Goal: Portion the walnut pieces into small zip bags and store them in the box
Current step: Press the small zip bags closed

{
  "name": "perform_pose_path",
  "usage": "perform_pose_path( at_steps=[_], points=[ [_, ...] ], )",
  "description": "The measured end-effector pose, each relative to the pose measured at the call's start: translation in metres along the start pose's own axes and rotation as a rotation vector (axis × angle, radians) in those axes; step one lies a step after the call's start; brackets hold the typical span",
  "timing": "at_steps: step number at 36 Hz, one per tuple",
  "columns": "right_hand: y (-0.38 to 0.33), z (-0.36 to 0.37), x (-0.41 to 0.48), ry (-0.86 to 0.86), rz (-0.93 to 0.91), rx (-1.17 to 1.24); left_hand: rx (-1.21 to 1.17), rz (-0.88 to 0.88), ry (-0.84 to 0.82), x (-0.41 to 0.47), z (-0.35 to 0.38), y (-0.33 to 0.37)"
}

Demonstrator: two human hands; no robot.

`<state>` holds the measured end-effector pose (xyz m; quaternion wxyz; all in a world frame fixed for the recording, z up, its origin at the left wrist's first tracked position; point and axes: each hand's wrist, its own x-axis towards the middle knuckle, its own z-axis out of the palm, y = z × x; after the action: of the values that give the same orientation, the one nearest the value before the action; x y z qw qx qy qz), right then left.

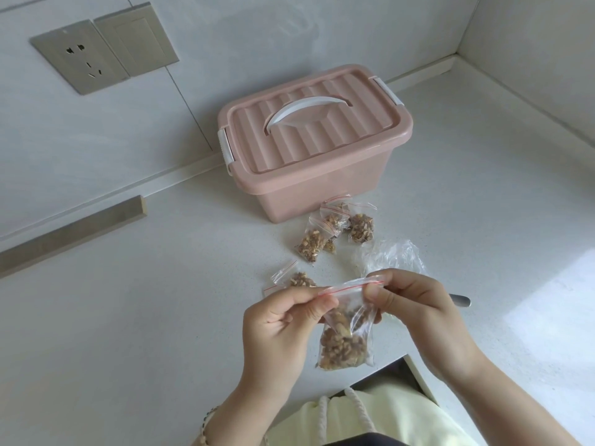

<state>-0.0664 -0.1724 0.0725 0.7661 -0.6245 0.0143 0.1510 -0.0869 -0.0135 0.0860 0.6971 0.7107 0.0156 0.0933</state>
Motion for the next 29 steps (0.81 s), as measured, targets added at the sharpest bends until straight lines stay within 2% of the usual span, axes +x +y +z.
perform_pose_path(
  at_steps=[6,13,22,26,29],
  points=[
    [-0.004,0.005,-0.003,0.023,-0.019,-0.016,0.076,0.036,0.044,-0.002,0.004,-0.003],
    [-0.007,0.003,-0.003,0.081,-0.030,-0.072,-0.004,-0.133,-0.090,0.003,0.004,-0.008],
    [-0.004,0.002,-0.005,0.080,-0.050,-0.101,0.099,-0.042,-0.159,0.005,0.002,-0.009],
    [-0.003,0.001,-0.005,0.077,-0.067,-0.179,0.074,-0.063,-0.209,0.008,0.001,-0.008],
    [-0.003,0.000,-0.005,0.052,-0.093,-0.234,0.152,-0.012,-0.275,0.010,0.000,-0.007]
  ],
)
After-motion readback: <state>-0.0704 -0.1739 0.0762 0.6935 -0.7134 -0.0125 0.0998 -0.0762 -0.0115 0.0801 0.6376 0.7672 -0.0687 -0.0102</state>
